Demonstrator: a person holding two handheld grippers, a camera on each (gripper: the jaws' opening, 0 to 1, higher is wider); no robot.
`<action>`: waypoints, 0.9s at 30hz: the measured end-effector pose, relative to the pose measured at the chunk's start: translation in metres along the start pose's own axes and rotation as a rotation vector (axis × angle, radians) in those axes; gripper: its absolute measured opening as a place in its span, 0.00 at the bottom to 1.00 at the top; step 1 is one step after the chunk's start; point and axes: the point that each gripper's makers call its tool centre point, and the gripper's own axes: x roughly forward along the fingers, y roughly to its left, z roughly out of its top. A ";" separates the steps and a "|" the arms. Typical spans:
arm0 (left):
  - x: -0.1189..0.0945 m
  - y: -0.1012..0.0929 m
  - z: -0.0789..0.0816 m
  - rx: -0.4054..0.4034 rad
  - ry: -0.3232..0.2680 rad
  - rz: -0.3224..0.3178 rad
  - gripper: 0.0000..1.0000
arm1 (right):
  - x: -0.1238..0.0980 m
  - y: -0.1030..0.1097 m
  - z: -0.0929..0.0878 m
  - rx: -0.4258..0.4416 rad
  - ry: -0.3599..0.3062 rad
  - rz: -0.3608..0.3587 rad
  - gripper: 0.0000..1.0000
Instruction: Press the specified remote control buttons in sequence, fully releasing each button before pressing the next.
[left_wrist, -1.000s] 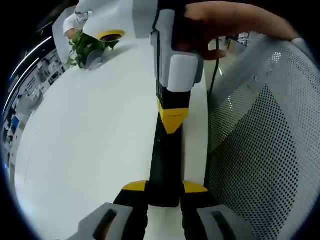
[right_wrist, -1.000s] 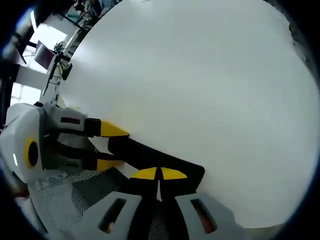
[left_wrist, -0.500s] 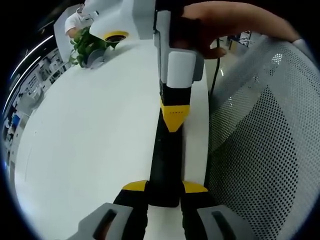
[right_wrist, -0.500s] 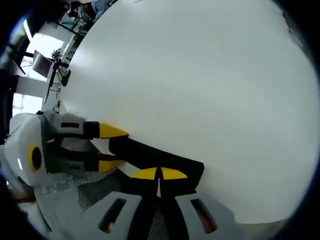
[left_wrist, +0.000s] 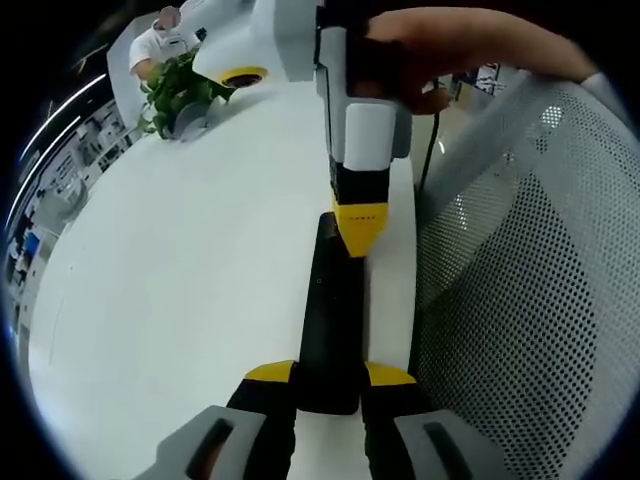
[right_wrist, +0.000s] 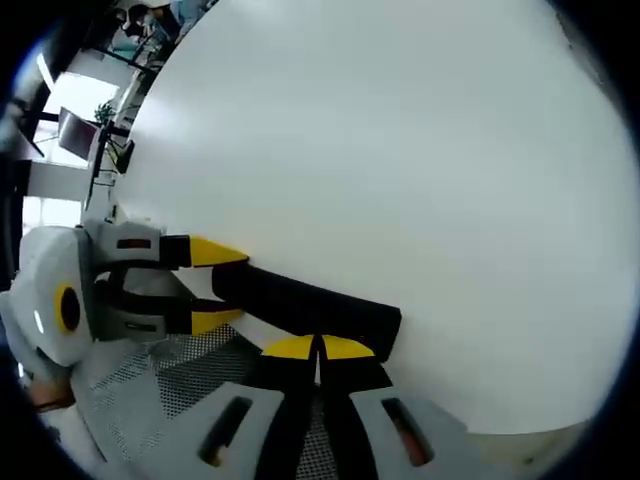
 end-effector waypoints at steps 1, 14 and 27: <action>0.000 0.000 0.000 -0.001 -0.002 0.000 0.24 | 0.000 0.000 0.000 0.004 -0.003 0.003 0.00; 0.000 0.000 0.000 -0.002 -0.012 0.014 0.25 | 0.001 0.001 -0.001 -0.030 -0.075 -0.071 0.00; -0.001 0.000 0.000 -0.010 -0.020 0.006 0.25 | 0.001 0.000 0.001 0.098 -0.150 -0.044 0.00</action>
